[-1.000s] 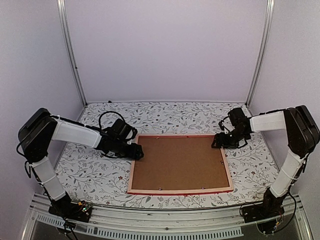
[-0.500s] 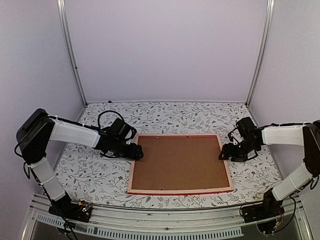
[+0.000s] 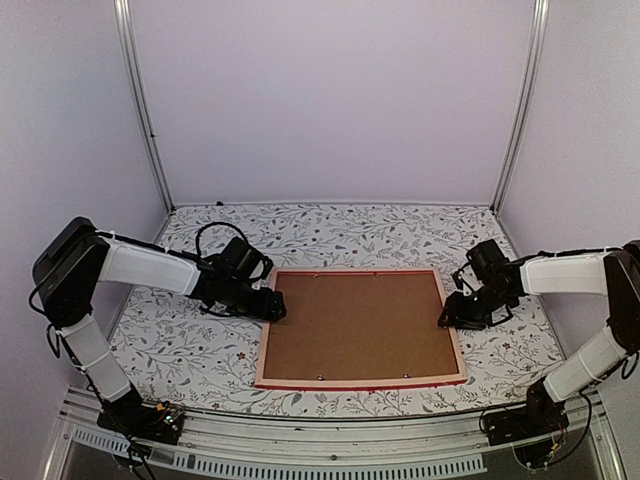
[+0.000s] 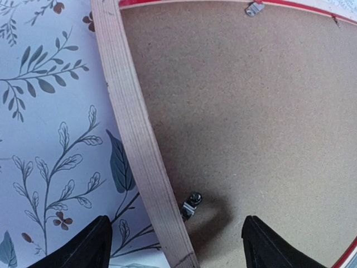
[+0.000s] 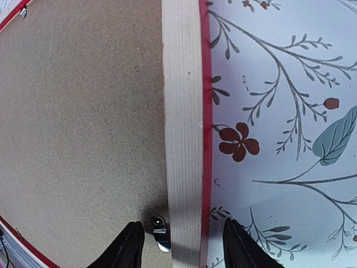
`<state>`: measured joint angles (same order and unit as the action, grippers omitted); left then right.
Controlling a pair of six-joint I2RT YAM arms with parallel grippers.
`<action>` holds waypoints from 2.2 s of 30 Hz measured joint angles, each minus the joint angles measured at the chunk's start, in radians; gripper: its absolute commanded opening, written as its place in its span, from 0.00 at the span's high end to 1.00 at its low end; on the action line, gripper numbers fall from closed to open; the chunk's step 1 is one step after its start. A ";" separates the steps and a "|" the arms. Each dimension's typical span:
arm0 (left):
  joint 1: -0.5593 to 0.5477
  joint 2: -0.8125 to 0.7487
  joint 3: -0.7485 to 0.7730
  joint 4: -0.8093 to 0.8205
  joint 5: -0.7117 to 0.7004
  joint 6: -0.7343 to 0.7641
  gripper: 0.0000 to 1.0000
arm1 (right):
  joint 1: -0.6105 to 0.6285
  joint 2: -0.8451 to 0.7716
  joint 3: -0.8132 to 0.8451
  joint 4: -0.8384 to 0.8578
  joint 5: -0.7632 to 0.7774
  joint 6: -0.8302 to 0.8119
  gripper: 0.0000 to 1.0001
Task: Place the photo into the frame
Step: Press the fastener onto the backboard.
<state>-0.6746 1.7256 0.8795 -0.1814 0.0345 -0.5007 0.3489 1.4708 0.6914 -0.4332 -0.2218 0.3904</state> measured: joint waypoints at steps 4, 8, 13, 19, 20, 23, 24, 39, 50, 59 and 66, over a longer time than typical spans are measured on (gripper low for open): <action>0.000 0.000 0.000 0.000 0.001 0.000 0.17 | 0.017 -0.004 -0.005 -0.001 0.019 0.006 0.56; 0.000 0.000 0.000 0.000 0.000 0.000 0.17 | 0.043 -0.005 -0.006 0.000 0.053 0.016 0.59; 0.000 0.000 0.000 0.000 0.000 0.000 0.17 | 0.056 -0.008 -0.005 0.002 0.081 0.022 0.66; 0.000 0.000 0.000 0.000 0.002 -0.001 0.17 | 0.057 -0.017 -0.006 -0.004 0.098 0.029 0.71; 0.000 0.000 0.000 0.000 0.002 -0.001 0.17 | 0.057 -0.019 -0.006 -0.004 0.100 0.029 0.72; 0.000 0.000 0.000 0.000 0.002 -0.001 0.17 | 0.057 -0.025 -0.010 -0.005 0.105 0.029 0.74; 0.000 0.000 -0.001 0.000 0.003 -0.001 0.17 | 0.057 -0.026 -0.011 -0.007 0.105 0.029 0.75; 0.000 -0.014 -0.013 0.000 0.000 -0.001 0.17 | 0.056 -0.032 -0.015 -0.007 0.108 0.027 0.83; 0.000 -0.014 -0.013 -0.002 -0.005 -0.004 0.17 | 0.056 -0.039 -0.012 0.002 0.090 -0.042 0.57; 0.000 -0.014 -0.018 -0.005 -0.005 -0.006 0.17 | 0.055 -0.058 -0.010 0.014 0.084 -0.067 0.60; 0.000 -0.014 -0.018 -0.005 -0.005 -0.006 0.17 | 0.066 -0.058 -0.010 0.014 0.088 -0.063 0.58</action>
<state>-0.6746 1.7111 0.8619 -0.1864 0.0296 -0.5068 0.4145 1.4128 0.6815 -0.4191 -0.1337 0.3279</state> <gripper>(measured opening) 0.832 0.418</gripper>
